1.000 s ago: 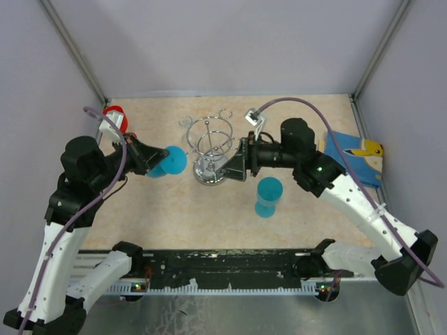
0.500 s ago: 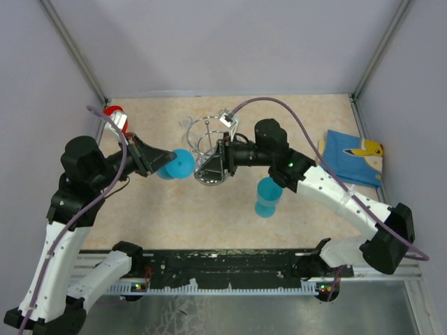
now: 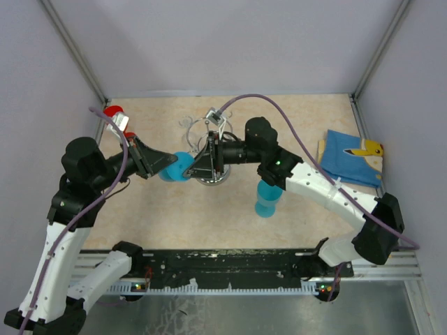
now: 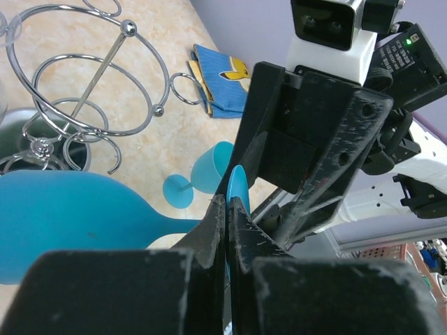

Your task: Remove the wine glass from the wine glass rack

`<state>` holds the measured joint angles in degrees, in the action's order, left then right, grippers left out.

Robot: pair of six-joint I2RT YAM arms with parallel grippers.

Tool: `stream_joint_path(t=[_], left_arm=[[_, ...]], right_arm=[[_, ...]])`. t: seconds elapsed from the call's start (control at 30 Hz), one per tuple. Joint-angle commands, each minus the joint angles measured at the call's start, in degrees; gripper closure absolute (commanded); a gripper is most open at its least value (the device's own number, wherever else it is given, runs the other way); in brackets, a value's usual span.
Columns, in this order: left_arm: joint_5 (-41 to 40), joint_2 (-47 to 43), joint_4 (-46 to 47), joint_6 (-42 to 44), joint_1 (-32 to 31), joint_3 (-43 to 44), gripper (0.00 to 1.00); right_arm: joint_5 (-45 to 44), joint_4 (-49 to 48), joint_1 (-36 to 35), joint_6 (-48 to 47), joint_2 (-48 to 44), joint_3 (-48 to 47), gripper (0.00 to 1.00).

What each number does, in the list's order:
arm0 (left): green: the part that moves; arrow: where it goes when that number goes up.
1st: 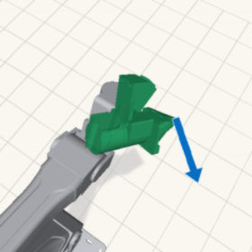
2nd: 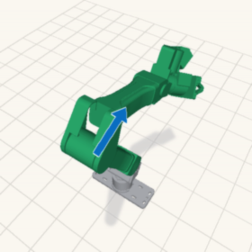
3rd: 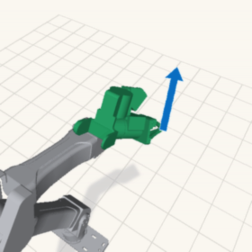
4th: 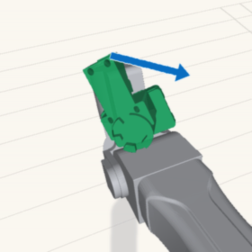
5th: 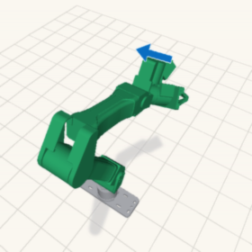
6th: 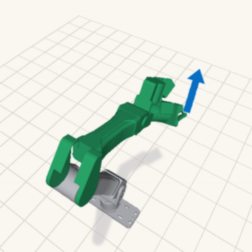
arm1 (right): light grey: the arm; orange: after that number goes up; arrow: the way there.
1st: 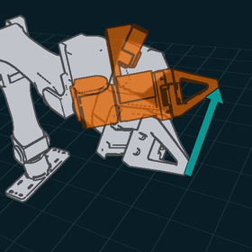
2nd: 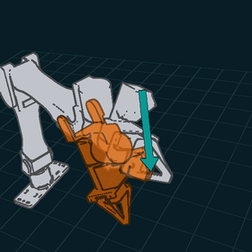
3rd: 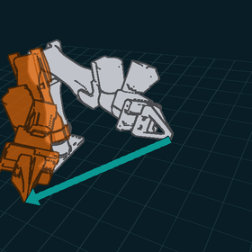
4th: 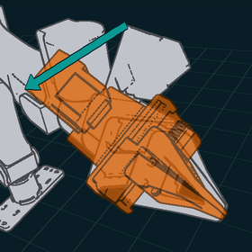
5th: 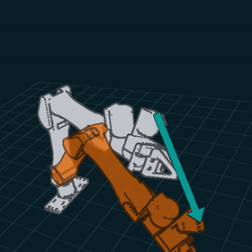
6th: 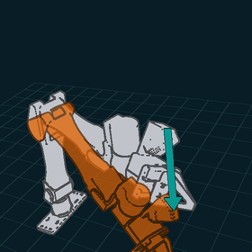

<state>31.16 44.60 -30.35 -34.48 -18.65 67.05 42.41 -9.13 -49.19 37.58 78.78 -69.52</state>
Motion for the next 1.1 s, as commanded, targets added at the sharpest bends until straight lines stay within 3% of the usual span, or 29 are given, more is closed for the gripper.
stream_joint_path(t=[0.0,0.07,0.13,0.27,0.37,0.43,0.53,0.7,0.8,0.93,1.07], left_arm=[[1.8,-0.9,2.5,0.0,-0.3,-0.6,1.00],[1.5,-1.0,2.1,0.1,-0.3,-0.4,1.00],[0.9,-1.1,1.5,0.5,-0.3,0.1,1.00],[0.5,-1.4,0.2,0.9,-0.3,1.6,0.98],[0.4,-1.7,-1.1,1.3,-0.3,3.9,0.80],[-0.5,-1.9,-2.6,2.1,-0.3,6.0,0.64],[-2.9,-1.7,-6.1,3.8,-0.3,10.3,0.52],[-5.5,-1.7,-9.7,5.4,-0.3,13.9,0.41],[-7.7,-1.5,-10.2,6.1,-0.3,14.3,0.40],[-12.8,-1.0,-9.7,7.5,-0.3,13.4,0.39],[-21.2,-1.1,-8.8,9.5,-0.3,9.7,0.40]], right_arm=[[2.0,-3.5,-1.2,1.1,1.1,-4.0,0.62],[2.2,-3.4,-1.3,1.4,1.3,-4.2,0.84],[2.1,-3.0,-1.3,1.4,1.1,-4.4,1.00],[1.6,-2.6,-1.3,1.8,-0.5,-4.1,1.00],[2.8,-3.3,-1.5,3.4,-2.0,-3.8,1.00],[3.3,-2.9,-1.7,4.0,-3.0,-3.9,1.00],[5.0,-3.8,-1.9,6.3,-3.8,-4.1,1.00],[9.7,-12.4,-2.0,13.5,-3.4,-2.8,1.00],[9.8,-11.3,-2.0,13.1,-4.0,-3.3,1.00],[4.2,4.8,-1.9,0.7,-6.4,-9.2,1.00],[-8.4,25.5,-1.9,-12.8,-7.3,-20.2,1.00]])
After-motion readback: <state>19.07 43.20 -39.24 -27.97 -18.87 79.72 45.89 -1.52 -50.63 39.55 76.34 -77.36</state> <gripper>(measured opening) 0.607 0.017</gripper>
